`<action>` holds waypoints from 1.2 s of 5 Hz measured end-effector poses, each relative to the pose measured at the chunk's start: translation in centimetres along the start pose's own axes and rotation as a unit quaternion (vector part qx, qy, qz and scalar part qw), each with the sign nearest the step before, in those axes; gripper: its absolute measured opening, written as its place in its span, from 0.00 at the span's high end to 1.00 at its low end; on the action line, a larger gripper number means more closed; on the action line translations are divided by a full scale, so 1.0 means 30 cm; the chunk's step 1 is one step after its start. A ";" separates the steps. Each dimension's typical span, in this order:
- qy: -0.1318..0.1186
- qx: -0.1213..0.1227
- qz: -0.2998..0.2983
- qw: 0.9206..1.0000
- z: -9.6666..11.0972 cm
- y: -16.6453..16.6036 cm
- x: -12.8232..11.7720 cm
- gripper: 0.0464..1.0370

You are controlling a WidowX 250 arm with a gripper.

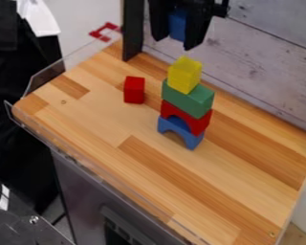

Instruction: Put the blue cube on top of the yellow cube

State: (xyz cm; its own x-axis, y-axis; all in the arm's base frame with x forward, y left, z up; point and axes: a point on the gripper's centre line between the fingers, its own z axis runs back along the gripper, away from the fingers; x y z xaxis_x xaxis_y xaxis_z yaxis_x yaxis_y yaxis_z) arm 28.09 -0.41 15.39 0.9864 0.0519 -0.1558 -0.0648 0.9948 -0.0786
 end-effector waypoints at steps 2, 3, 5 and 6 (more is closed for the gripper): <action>0.015 -0.006 0.006 1.000 -0.027 -0.005 -0.018 0.46; 0.021 -0.005 0.001 1.000 -0.036 -0.018 -0.024 0.46; 0.041 -0.006 -0.004 0.999 -0.078 -0.029 -0.014 0.46; 0.043 -0.007 -0.005 0.999 -0.088 -0.029 -0.009 0.46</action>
State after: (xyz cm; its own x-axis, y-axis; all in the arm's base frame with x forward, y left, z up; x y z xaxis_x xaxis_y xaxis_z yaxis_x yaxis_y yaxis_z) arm 27.49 -1.52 12.91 0.9703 0.0331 -0.2395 -0.0571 0.9939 -0.0942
